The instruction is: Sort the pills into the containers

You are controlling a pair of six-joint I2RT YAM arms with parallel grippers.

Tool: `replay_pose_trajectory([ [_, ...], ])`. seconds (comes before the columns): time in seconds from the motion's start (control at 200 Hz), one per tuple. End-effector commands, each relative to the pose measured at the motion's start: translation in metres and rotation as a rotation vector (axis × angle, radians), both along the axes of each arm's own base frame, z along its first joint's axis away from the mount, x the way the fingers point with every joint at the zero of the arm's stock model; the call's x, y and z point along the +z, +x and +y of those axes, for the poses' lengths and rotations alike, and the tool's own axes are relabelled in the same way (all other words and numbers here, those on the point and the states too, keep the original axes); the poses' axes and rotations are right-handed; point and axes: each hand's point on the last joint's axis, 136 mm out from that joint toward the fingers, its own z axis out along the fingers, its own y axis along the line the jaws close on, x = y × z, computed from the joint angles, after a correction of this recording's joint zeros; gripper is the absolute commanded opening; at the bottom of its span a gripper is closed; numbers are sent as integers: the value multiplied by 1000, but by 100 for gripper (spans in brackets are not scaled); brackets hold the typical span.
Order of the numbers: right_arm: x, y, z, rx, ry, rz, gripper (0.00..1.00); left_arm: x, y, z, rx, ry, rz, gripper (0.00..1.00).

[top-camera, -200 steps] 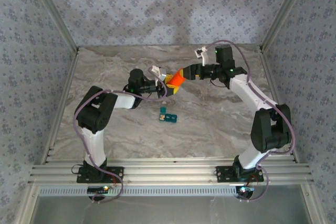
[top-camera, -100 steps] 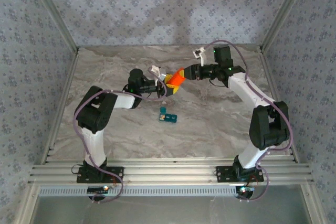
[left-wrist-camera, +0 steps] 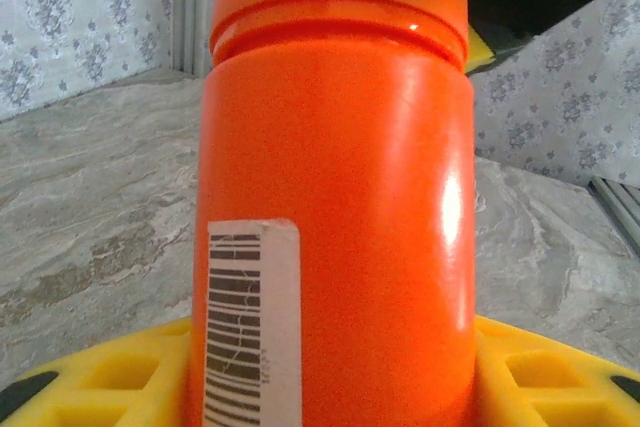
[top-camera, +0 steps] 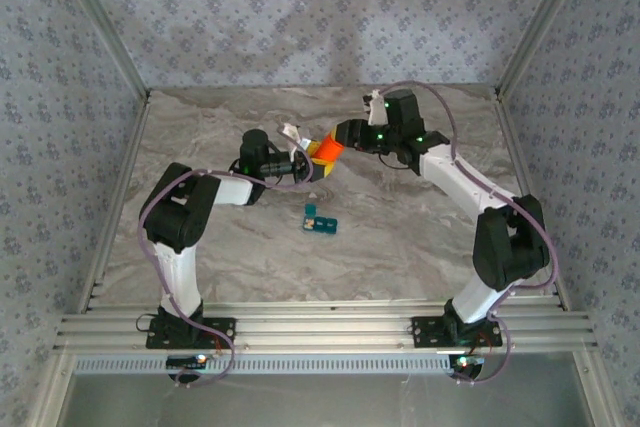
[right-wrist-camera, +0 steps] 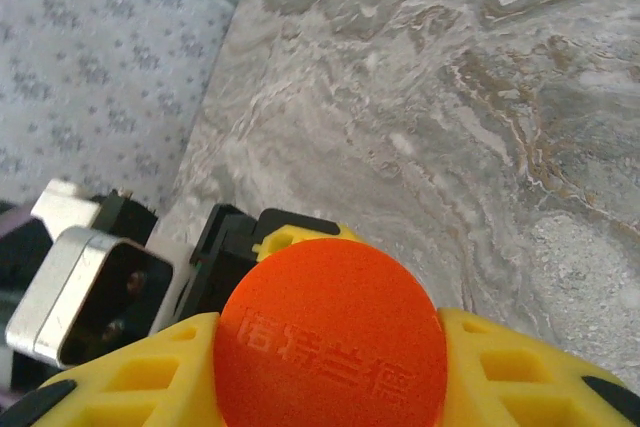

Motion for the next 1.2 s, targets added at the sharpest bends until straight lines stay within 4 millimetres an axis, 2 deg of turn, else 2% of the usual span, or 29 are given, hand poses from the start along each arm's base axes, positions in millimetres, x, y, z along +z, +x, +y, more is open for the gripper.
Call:
replay_pose_trajectory([
  [0.0, -24, -25, 32, -13, 58, 171, 40, 45, -17, -16, -63, -71, -153, 0],
  [0.13, -21, -22, 25, -29, 46, 161, 41, 44, -16, -16, -61, -67, -152, 0],
  [0.245, -7, -18, 12, -42, 43, 121, 45, 42, -15, -16, -59, -65, -151, 0],
  [0.315, 5, -17, 1, -42, 43, 83, 55, 41, -15, -17, -58, -64, -149, 0],
  [0.385, 21, -16, -10, -37, 40, 26, 69, 40, -14, -17, -57, -64, -147, 0],
  [0.48, 43, -20, -26, -27, 22, -69, 82, 39, -13, -17, -58, -62, -144, 0],
  [0.565, 60, -25, -37, -15, -8, -157, 89, 39, -13, -18, -61, -65, -143, 0],
  [0.635, 68, -27, -42, 11, -10, -203, 90, 41, -14, -18, -63, -67, -146, 0],
  [0.76, 68, -24, -50, 69, -24, -259, 89, 43, -14, -17, -68, -69, -146, 0],
  [0.88, 57, -17, -53, 150, -22, -289, 86, 45, -15, -18, -77, -73, -143, 0],
  [1.194, 42, -18, -34, 308, -18, -308, 83, 44, -19, -18, -92, -72, -137, 0],
])
